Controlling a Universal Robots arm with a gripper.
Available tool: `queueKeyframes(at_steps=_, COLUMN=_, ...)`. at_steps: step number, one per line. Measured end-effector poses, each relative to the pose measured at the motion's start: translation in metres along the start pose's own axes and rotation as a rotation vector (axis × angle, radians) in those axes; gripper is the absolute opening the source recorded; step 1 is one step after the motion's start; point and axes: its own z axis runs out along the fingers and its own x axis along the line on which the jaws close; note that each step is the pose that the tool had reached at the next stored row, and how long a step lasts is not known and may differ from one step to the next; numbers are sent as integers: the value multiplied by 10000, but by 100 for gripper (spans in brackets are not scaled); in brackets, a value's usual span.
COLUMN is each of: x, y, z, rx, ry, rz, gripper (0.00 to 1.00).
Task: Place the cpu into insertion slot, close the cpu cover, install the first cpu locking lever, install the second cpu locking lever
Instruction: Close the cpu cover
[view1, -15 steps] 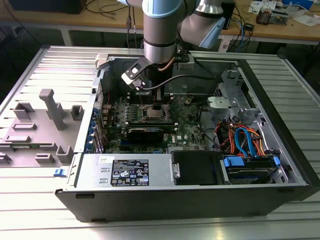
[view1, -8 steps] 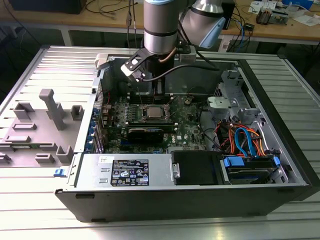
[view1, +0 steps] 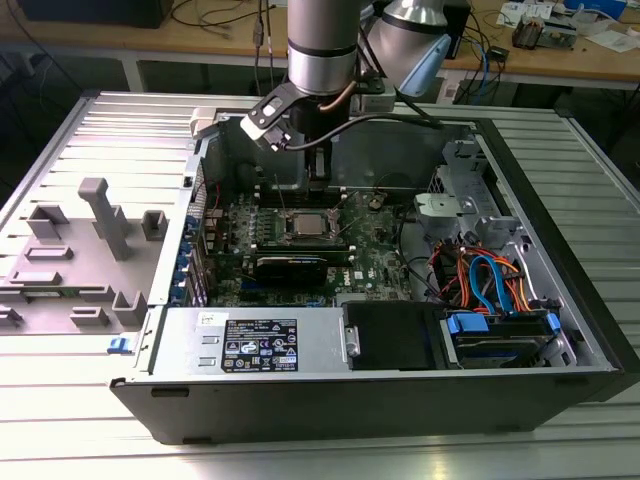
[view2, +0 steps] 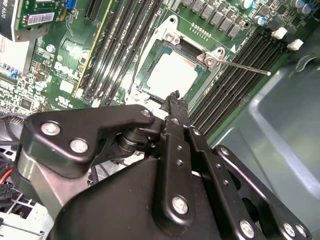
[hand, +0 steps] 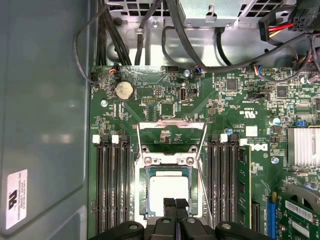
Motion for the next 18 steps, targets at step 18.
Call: queueKeyframes(at_steps=18, x=-3, y=4, z=-115, rx=1, ry=-3, rz=1, gripper=11)
